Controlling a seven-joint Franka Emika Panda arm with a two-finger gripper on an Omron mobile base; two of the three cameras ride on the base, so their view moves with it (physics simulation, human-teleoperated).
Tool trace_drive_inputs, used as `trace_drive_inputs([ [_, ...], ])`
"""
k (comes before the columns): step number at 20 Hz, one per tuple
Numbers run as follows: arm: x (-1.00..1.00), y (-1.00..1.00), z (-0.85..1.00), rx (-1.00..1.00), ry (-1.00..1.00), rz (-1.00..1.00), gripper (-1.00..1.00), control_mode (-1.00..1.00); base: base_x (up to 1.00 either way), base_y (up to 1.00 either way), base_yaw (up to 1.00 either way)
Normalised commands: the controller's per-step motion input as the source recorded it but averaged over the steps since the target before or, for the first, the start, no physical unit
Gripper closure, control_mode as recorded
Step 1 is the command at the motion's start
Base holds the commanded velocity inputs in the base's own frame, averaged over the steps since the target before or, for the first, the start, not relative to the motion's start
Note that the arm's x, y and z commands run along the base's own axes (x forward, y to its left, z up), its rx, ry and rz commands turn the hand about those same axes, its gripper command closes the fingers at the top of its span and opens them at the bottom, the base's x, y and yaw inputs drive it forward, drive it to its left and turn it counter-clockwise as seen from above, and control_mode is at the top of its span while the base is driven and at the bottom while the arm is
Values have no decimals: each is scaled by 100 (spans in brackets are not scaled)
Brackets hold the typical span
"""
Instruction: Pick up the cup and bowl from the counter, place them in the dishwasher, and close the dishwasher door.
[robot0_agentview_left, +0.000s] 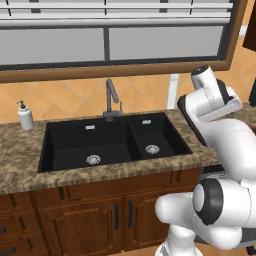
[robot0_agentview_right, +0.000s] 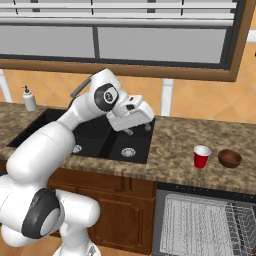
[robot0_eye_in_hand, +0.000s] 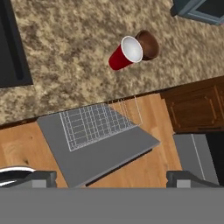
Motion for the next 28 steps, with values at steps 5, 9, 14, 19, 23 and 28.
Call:
trace_drive_inputs([
  [5, 0, -2, 0, 1, 0, 0, -100, -100, 0, 0, 0],
  [9, 9, -71, -9, 44, -4, 10, -100, -100, 0, 0, 0],
  [14, 23, -69, -12, 27, 0, 18, -100, -100, 0, 0, 0],
  [19, 27, -2, -4, 0, 0, 3, -100, -100, 0, 0, 0],
  [23, 38, -46, -21, 0, 0, 7, -100, -100, 0, 0, 0],
  [28, 34, -46, -29, 0, 0, 5, -100, -100, 0, 0, 0],
])
